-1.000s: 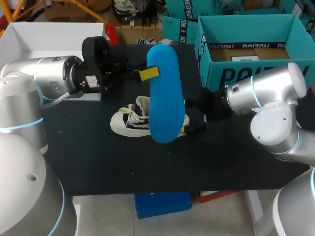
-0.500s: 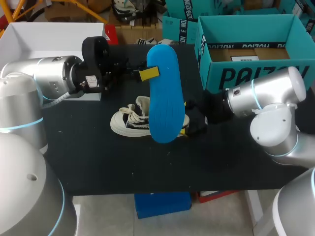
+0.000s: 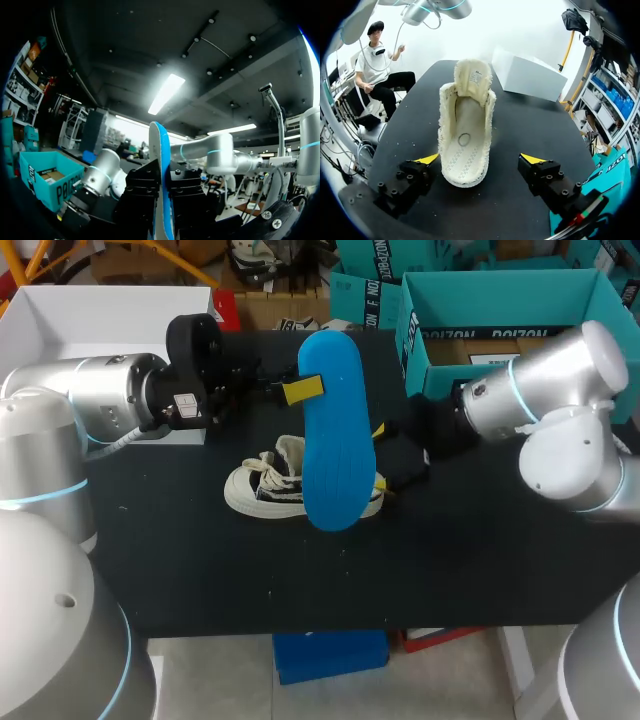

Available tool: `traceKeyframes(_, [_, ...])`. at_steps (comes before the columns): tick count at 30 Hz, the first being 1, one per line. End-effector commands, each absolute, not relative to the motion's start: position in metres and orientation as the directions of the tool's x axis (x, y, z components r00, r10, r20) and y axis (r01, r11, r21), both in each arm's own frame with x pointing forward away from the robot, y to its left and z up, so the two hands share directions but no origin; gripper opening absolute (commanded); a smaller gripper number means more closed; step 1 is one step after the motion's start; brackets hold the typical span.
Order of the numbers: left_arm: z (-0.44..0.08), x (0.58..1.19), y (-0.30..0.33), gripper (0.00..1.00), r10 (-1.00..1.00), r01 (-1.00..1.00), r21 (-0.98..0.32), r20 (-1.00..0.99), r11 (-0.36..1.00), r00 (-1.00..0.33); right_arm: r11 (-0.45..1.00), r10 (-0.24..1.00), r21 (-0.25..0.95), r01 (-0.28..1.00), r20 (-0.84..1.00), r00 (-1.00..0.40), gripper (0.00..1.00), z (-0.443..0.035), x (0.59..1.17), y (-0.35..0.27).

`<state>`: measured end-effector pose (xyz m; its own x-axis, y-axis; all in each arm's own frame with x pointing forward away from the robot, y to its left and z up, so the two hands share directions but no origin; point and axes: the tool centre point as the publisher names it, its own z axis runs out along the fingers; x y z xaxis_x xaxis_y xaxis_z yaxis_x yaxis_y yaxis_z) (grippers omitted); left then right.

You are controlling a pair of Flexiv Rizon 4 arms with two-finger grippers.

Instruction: Take the shoe out of the shoebox, open the shoe tongue, remove and reinsert the insole, then place the shoe into the shoebox

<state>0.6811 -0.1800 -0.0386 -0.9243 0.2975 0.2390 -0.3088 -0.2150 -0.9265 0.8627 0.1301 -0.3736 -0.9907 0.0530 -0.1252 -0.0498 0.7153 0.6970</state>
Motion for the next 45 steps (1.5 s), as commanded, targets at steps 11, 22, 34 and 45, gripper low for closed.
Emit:
traceKeyframes(11, [-0.04, 0.68, -0.181, 0.0, 0.295, -0.308, -0.926, 0.238, -0.217, -0.925, 0.921, -0.013, 0.39, -0.021, -0.022, -1.0, 1.0, -0.348, 0.885, 0.135])
traceKeyframes(22, [-0.04, 0.68, -0.181, 0.0, 0.295, -0.308, -0.926, 0.238, -0.217, -0.925, 0.98, -0.06, 0.193, -0.057, 0.009, -0.998, 1.0, -0.341, 0.887, 0.153])
traceKeyframes(34, [-0.04, 0.68, -0.181, 0.0, 0.295, -0.308, -0.926, 0.238, -0.217, -0.925, 0.994, -0.094, 0.063, -0.092, 0.026, -0.995, 1.0, -0.341, 0.889, 0.178])
traceKeyframes(45, [-0.04, 0.68, -0.181, 0.0, 0.295, -0.308, -0.926, 0.238, -0.217, -0.925, 0.997, -0.082, -0.012, -0.083, 0.019, -0.996, 1.0, -0.36, 0.892, 0.197])
